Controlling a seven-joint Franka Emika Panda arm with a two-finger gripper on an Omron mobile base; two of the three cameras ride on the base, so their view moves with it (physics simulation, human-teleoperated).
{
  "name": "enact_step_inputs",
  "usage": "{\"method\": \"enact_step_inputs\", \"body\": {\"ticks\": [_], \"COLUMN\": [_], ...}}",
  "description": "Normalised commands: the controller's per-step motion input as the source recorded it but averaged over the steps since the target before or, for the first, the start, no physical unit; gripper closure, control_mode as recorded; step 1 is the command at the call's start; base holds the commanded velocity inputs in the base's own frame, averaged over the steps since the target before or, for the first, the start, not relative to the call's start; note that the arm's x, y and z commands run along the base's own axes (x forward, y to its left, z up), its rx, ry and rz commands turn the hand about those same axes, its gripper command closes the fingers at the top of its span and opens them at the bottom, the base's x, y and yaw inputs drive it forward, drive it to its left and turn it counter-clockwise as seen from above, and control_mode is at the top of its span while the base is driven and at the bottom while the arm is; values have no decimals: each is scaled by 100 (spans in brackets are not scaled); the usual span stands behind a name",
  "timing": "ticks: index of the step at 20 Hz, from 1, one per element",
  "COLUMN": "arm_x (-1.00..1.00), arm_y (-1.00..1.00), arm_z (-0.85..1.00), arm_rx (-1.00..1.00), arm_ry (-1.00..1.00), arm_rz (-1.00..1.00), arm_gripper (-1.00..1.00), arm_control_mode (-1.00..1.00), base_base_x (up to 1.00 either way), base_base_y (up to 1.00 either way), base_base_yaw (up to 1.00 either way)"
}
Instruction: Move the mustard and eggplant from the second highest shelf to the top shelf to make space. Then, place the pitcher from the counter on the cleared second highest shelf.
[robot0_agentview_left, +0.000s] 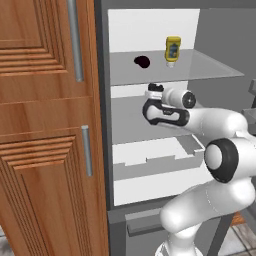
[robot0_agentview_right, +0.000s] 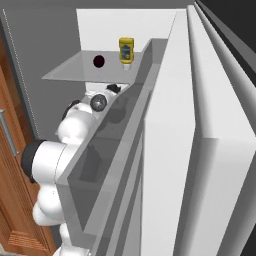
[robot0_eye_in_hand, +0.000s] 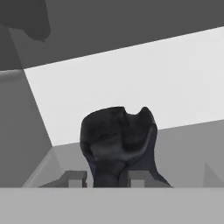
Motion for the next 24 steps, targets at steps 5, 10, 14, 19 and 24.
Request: {"method": "enact_step_inputs", "body": {"ticks": [5,10,14,19,24], "arm_x": [16,12,6,0,0], "arm_y": [0,0,0,0,-1], "arm_z": [-19,-18,-14,-12,-8], "arm_rx": [0,-2,0,0,0], "arm_ry": [2,0,0,0,0], "arm_rz": [0,0,0,0,0], "arm_gripper": [100,-100,-100,-100,-100], "arm_control_mode": [-100,-100,-100,-100,-100], "base_base_x": [0,0,0,0,0], "base_base_y": [0,0,0,0,0], "base_base_yaw": [0,0,0,0,0]}}
